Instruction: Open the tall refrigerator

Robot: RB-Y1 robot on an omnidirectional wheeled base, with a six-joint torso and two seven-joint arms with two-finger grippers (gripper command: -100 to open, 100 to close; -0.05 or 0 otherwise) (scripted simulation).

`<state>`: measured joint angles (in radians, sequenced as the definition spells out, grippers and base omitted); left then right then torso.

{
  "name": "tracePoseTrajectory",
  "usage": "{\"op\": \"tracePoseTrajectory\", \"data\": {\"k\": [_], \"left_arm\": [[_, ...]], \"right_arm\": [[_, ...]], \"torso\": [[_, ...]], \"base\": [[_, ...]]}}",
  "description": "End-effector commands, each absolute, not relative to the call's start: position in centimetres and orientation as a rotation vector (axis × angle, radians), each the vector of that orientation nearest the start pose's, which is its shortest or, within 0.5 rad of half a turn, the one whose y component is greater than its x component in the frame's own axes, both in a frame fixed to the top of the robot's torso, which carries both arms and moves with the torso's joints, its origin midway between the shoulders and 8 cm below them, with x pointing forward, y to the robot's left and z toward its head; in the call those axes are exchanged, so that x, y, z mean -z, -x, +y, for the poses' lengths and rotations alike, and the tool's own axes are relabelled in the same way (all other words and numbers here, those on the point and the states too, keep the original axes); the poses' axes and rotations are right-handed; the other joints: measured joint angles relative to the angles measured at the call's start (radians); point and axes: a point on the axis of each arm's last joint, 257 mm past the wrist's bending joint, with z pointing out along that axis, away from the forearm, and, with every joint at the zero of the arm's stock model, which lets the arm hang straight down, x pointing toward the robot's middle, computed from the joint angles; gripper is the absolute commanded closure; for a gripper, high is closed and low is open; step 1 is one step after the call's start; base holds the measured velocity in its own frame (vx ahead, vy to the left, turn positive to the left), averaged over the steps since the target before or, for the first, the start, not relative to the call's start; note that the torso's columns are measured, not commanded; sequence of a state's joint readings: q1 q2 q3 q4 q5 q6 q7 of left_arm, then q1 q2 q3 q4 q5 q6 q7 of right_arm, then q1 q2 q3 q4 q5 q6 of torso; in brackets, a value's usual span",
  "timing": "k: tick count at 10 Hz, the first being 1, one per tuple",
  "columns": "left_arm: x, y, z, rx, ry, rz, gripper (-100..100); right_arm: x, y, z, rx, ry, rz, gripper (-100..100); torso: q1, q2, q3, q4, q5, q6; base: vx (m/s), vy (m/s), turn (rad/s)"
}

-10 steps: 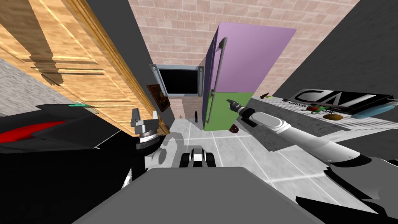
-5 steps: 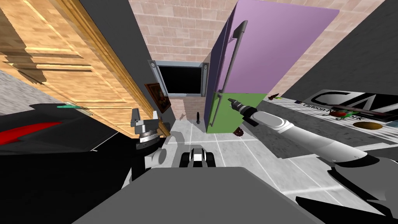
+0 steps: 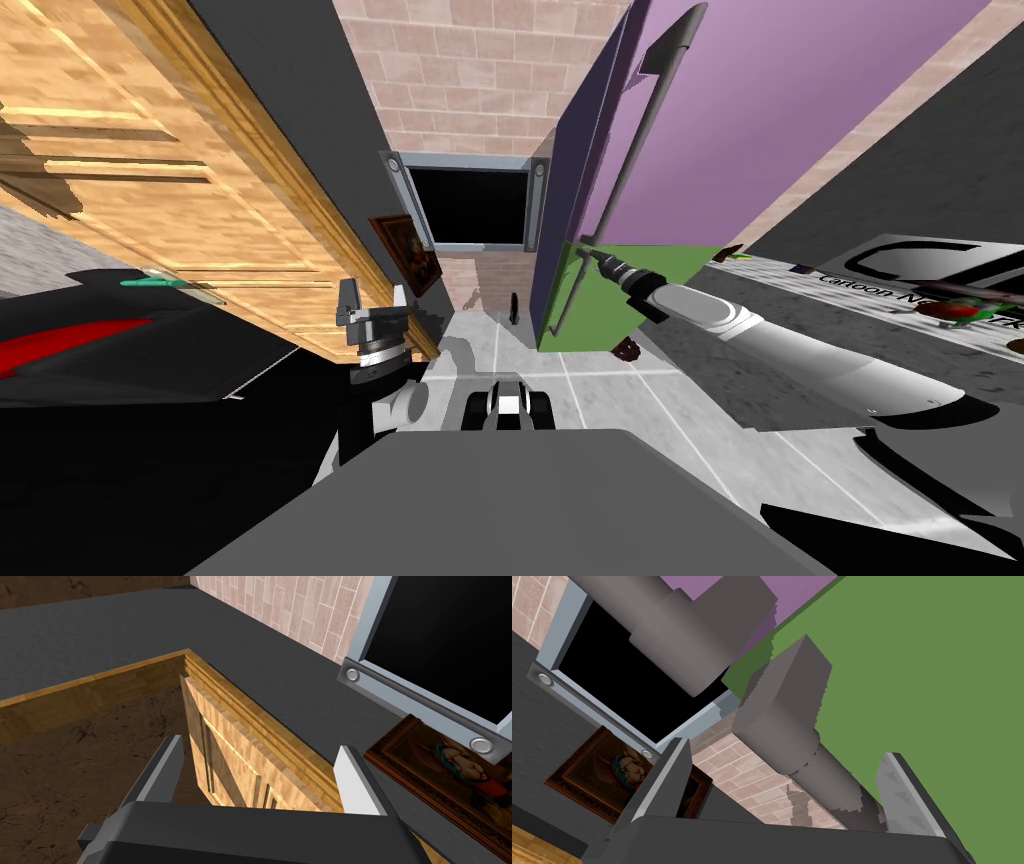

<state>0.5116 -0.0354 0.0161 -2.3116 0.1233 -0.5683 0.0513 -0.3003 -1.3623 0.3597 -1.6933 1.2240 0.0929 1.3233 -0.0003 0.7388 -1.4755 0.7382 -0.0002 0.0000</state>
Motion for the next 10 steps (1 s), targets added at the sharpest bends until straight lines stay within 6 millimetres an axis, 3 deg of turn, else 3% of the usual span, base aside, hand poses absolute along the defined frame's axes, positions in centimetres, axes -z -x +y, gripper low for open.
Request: {"op": "tracePoseTrajectory", "data": {"k": [1, 2, 4, 7, 8, 10], "left_arm": [[-4.7, -31.9, 30.2, 1.420, 0.697, 0.423, 0], [-4.7, -32.0, 30.2, 1.420, 0.696, 0.422, 0], [-4.7, -32.0, 30.2, 1.420, 0.696, 0.423, 0], [-4.7, -32.0, 30.2, 1.420, 0.697, 0.423, 0], [-4.7, -32.0, 30.2, 1.420, 0.696, 0.423, 0], [-4.7, -32.0, 30.2, 1.420, 0.697, 0.423, 0]], "right_arm": [[-1.8, -58.0, -39.2, 1.640, 1.735, 0.509, -100], [-1.8, -58.0, -39.2, 1.640, 1.735, 0.509, -100], [-2.0, -58.4, -41.7, 1.674, 1.736, 0.556, -100], [-2.2, -58.7, -43.4, 1.697, 1.735, 0.587, -100], [-2.3, -58.8, -45.1, 1.719, 1.734, 0.618, -100], [-2.4, -58.9, -45.9, 1.731, 1.733, 0.634, -100]], "torso": [[-0.002, 0.005, 0.003, 0.001, 0.000, 0.000], [-0.003, 0.007, 0.005, 0.002, -0.001, 0.000], [-0.001, 0.003, 0.002, 0.001, 0.000, 0.000], [0.001, -0.003, -0.002, -0.001, 0.000, 0.000], [0.001, -0.003, -0.002, -0.001, 0.000, -0.001], [0.000, 0.000, 0.000, 0.000, 0.000, 0.001]], "base": [[-0.016, 0.001, 0.205], [-0.042, -0.011, 0.156], [-0.075, -0.017, 0.223], [-0.044, 0.002, 0.099], [-0.060, 0.000, 0.274], [-0.043, -0.002, 0.112]]}}
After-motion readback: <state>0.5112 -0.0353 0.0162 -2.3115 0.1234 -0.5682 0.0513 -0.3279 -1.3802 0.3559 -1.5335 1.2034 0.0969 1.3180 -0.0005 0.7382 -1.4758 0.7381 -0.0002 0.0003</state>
